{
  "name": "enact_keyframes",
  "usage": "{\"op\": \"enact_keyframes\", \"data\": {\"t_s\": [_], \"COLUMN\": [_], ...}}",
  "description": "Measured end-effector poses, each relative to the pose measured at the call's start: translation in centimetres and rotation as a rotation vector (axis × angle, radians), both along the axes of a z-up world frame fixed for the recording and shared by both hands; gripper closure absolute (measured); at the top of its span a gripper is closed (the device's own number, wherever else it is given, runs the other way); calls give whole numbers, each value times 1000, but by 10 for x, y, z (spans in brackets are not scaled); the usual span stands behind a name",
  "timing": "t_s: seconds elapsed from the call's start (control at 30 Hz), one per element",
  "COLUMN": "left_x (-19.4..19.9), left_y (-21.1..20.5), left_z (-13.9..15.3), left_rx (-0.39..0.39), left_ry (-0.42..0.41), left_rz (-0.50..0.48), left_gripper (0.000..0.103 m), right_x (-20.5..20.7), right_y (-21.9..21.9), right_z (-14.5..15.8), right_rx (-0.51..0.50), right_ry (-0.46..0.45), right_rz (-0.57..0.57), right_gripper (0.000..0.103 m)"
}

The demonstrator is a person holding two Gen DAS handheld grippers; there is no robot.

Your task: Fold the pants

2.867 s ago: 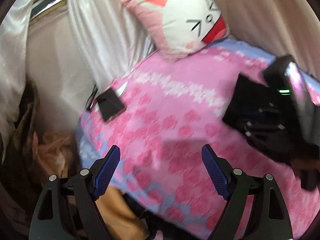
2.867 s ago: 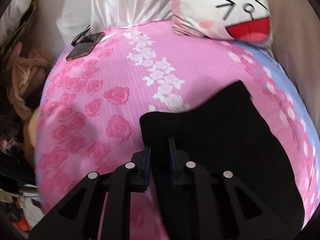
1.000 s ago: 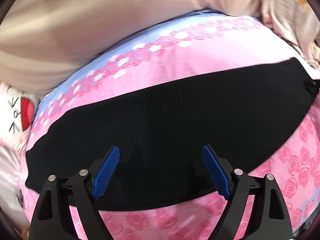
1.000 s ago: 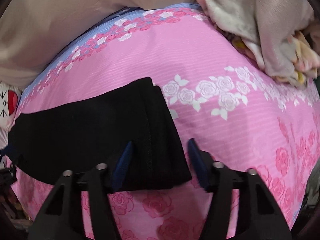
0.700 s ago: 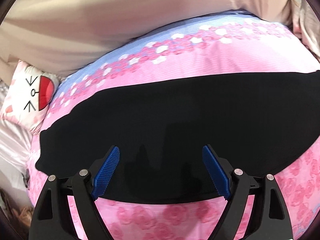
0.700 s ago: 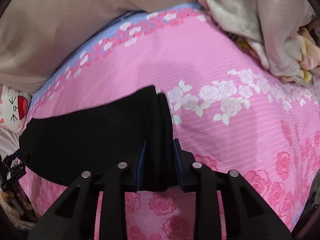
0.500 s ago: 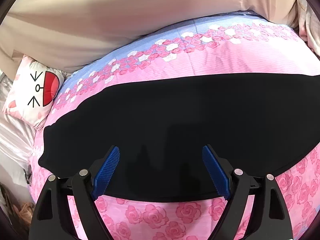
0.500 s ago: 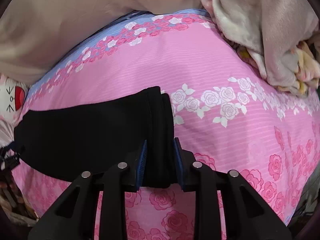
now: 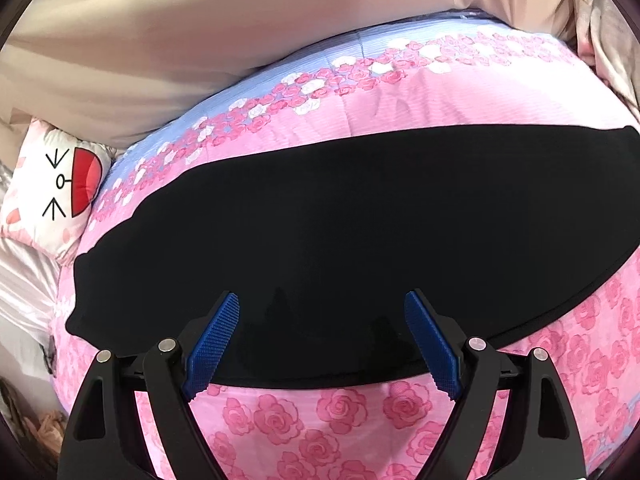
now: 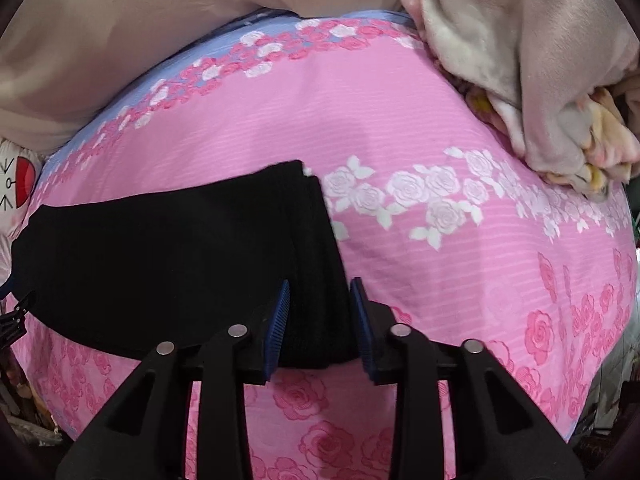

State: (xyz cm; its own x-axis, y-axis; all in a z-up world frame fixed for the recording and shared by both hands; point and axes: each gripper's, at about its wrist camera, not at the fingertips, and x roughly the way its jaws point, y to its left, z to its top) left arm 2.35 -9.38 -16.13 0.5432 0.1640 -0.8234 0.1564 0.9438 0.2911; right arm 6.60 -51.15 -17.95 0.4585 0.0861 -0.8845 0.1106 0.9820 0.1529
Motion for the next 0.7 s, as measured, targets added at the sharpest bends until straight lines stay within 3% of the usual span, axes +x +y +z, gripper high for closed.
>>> {"op": "enact_keyframes", "data": {"t_s": [0.17,0.3,0.37,0.43,0.47,0.53,0.63,0.67,0.7], "left_x": [-5,-6,-7,-8,-7,-5,-2,-2,-2], "left_y": [3,6,7,9,10,11,14,15,17], "left_z": [-4,-10,-9,-6,-5,-5,1,2,4], "left_rx": [11,20,27,23,23,27,32,33,35], "left_ry": [8,27,22,9,5,9,1,-3,-8], "left_rz": [9,19,19,16,17,17,19,19,19], "left_gripper": [20,20,20,20,20,20,20,20,20], "right_x": [-3,0,-4,-11,-12,-10,-12,-12,-13], "right_y": [-11,-15,-15,-19,-21,-18,-1,2,3], "right_z": [3,-2,6,9,5,-8,-11,-11,-11], "right_rx": [-27,7,26,49,73,130,60,63,76], "right_ry": [-23,-1,-5,-27,-13,37,20,13,10], "right_rz": [-23,-31,-42,-80,-86,-77,-42,-42,-53], "right_gripper": [97,92,77,49,45,46,47,56,59]}}
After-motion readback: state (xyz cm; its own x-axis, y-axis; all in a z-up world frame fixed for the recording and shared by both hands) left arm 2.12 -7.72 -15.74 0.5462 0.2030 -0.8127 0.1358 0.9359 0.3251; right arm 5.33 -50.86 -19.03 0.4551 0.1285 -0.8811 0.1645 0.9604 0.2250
